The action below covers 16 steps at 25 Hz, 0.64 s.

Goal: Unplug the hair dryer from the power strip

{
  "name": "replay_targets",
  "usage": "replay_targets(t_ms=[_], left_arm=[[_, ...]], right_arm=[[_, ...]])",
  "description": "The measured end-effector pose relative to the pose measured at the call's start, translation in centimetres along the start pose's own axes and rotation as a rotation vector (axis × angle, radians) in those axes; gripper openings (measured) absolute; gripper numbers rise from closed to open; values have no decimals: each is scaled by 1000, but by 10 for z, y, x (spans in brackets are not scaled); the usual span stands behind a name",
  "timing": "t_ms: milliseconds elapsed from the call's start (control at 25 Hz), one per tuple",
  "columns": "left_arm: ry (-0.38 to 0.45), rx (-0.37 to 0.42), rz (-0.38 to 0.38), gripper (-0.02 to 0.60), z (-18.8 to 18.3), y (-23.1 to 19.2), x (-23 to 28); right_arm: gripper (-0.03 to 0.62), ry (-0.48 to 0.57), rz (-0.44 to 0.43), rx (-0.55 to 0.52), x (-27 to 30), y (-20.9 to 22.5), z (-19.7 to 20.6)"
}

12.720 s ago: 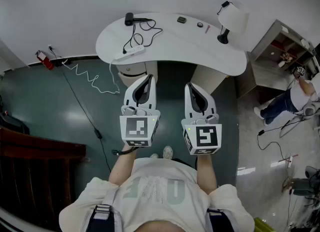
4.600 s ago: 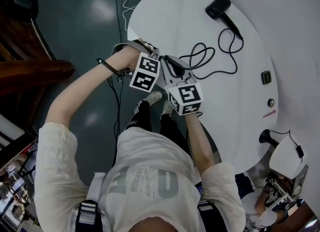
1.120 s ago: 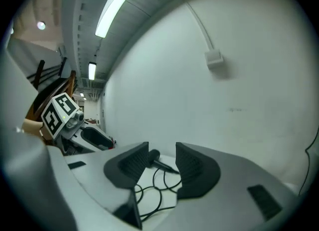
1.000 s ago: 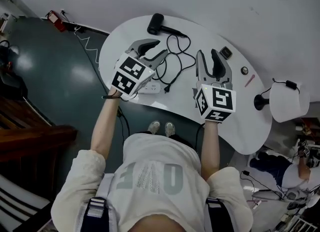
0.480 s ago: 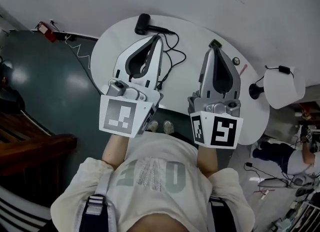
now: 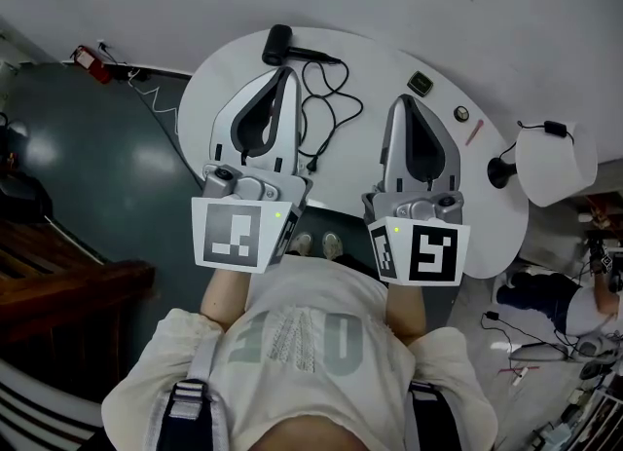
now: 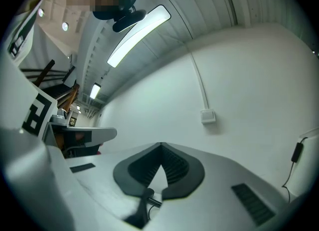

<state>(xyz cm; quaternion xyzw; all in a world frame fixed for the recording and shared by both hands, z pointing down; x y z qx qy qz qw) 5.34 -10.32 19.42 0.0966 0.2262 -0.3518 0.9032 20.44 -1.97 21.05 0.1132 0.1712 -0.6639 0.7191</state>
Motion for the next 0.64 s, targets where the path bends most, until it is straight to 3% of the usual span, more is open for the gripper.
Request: replay_targets(t_ms=[240, 640], left_arm=[[-14, 37, 5, 6, 0, 3, -2], [-13, 30, -10, 6, -4, -9, -10]], right_arm=[[3, -1, -29, 11, 1, -3, 3], [3, -16, -74, 30, 6, -15, 9]])
Point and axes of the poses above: the fingertips, and each gripper's own axes: x forward along the fingers, y to its right, z out of its underside, the point moved 7 cm from there along -x, backward along the fingers, and after that the axes turned 13 degrees about y, right-handed, at the moved point
